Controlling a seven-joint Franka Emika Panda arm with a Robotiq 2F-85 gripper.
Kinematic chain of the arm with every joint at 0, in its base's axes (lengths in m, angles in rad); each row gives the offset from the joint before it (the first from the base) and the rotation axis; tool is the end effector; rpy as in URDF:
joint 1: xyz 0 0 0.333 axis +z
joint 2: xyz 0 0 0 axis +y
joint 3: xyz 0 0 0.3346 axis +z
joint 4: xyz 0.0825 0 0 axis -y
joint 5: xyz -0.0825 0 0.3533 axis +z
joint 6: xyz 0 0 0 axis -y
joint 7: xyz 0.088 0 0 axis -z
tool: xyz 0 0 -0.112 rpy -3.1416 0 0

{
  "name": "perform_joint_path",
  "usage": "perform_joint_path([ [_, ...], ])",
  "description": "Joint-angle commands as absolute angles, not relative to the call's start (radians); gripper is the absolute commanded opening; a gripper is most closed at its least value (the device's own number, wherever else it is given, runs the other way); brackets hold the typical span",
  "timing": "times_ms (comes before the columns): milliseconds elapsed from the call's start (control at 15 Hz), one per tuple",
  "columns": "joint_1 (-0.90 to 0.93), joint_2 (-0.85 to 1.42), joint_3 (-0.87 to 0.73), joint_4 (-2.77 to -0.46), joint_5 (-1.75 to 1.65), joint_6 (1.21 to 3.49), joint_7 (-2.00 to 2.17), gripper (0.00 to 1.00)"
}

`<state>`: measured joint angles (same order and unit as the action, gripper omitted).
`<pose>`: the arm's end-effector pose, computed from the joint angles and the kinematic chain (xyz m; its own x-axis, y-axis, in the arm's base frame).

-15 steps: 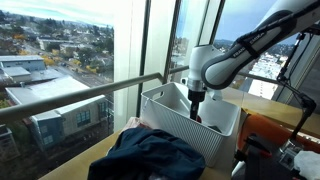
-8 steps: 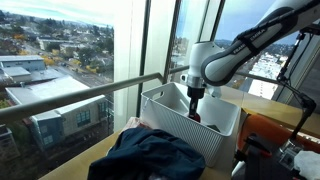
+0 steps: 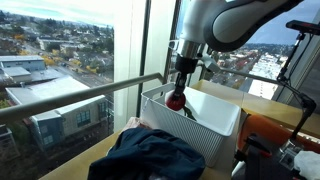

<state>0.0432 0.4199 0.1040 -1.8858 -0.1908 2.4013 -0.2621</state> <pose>0.6219 0.0847 0.3275 0.8576 0.5103 0.0644 0.5010 -0.8571 0.1201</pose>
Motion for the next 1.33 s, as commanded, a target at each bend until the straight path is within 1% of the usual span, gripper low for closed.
perform_joint_path([
  [0, 0.124, 0.328, 0.159, -1.876, -0.178, 2.339, -0.254, 0.03],
  [333, 0.243, 0.298, 0.248, -1.779, -0.166, 2.248, -0.236, 0.03],
  [533, 0.290, 0.312, 0.274, -1.745, -0.173, 2.228, -0.227, 0.03],
  [933, 0.281, 0.342, 0.270, -1.770, -0.147, 2.244, -0.245, 0.03],
  [1267, 0.242, 0.430, 0.249, -1.768, -0.130, 2.262, -0.249, 0.03],
])
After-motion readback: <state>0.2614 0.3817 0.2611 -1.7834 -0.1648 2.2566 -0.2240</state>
